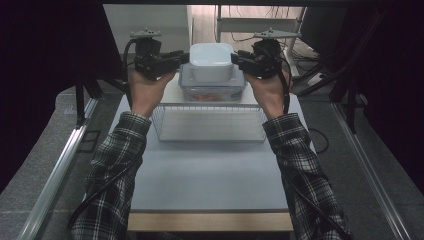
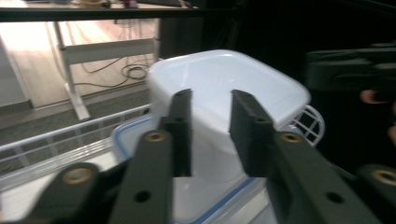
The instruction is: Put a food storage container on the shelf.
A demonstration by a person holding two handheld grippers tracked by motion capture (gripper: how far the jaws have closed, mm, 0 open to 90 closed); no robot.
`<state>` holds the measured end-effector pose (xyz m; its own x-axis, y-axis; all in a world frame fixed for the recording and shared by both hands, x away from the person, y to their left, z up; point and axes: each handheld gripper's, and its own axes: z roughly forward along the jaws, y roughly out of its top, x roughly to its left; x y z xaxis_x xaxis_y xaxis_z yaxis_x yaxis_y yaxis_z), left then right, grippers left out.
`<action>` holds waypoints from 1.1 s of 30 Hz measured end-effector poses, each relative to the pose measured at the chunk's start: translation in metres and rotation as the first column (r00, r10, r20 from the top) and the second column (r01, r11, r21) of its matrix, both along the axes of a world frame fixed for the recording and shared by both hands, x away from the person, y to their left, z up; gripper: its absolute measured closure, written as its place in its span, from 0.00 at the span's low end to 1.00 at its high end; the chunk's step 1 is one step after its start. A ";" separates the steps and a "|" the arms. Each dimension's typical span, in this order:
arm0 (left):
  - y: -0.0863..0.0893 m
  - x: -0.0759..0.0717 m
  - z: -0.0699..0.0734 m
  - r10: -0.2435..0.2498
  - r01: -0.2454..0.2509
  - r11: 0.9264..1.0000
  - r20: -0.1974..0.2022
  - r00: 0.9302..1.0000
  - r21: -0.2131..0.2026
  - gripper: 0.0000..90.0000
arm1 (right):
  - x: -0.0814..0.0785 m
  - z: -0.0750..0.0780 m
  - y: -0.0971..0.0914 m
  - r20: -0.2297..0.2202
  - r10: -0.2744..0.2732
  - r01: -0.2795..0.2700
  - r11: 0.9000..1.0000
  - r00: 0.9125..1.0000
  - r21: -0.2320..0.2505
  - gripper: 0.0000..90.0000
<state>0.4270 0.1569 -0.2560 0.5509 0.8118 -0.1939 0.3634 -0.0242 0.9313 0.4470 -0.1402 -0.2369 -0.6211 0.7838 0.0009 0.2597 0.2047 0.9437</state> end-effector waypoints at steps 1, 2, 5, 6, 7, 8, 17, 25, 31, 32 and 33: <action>0.000 0.003 -0.003 0.007 -0.007 1.000 -0.007 1.000 0.005 0.88 | 0.001 -0.001 -0.001 -0.003 -0.005 0.005 1.000 1.000 -0.002 0.86; -0.001 0.005 -0.007 0.016 -0.016 1.000 -0.017 1.000 0.015 0.90 | 0.002 -0.004 -0.002 -0.007 -0.010 0.010 1.000 1.000 -0.006 0.89; -0.005 0.014 -0.017 0.040 -0.039 0.998 -0.038 0.998 0.041 0.94 | 0.009 -0.013 -0.002 -0.028 -0.027 0.026 0.999 0.999 -0.018 0.93; -0.006 0.017 -0.019 0.043 -0.041 0.998 -0.047 0.998 0.042 0.94 | 0.012 -0.016 -0.002 -0.036 -0.032 0.031 0.999 0.999 -0.027 0.93; -0.007 0.019 -0.020 0.045 -0.042 0.998 -0.049 0.998 0.052 0.94 | 0.015 -0.018 -0.002 -0.044 -0.032 0.031 0.999 0.999 -0.031 0.94; -0.009 0.022 -0.022 0.049 -0.046 0.997 -0.053 0.997 0.056 0.94 | 0.017 -0.020 -0.002 -0.050 -0.033 0.031 0.999 0.998 -0.029 0.94; -0.015 0.025 -0.026 0.039 -0.036 0.998 -0.060 0.997 0.059 0.94 | 0.026 -0.030 -0.005 -0.082 -0.023 0.023 1.000 0.996 -0.010 0.93; -0.013 0.015 -0.023 0.029 -0.027 0.996 -0.032 0.999 0.080 0.90 | 0.017 -0.029 -0.010 -0.063 -0.028 0.026 0.999 0.998 -0.040 0.89; -0.011 -0.006 -0.031 -0.028 0.031 0.994 -0.022 0.999 0.107 0.78 | 0.002 -0.034 -0.021 -0.055 -0.005 0.001 0.998 0.998 -0.058 0.79; -0.012 -0.009 -0.033 -0.037 0.039 0.993 -0.025 0.999 0.112 0.74 | -0.001 -0.036 -0.023 -0.057 0.006 -0.010 0.998 0.998 -0.059 0.77; -0.012 -0.013 -0.035 -0.038 0.040 0.992 -0.024 0.999 0.121 0.71 | -0.005 -0.037 -0.024 -0.060 0.020 -0.023 0.998 0.998 -0.056 0.74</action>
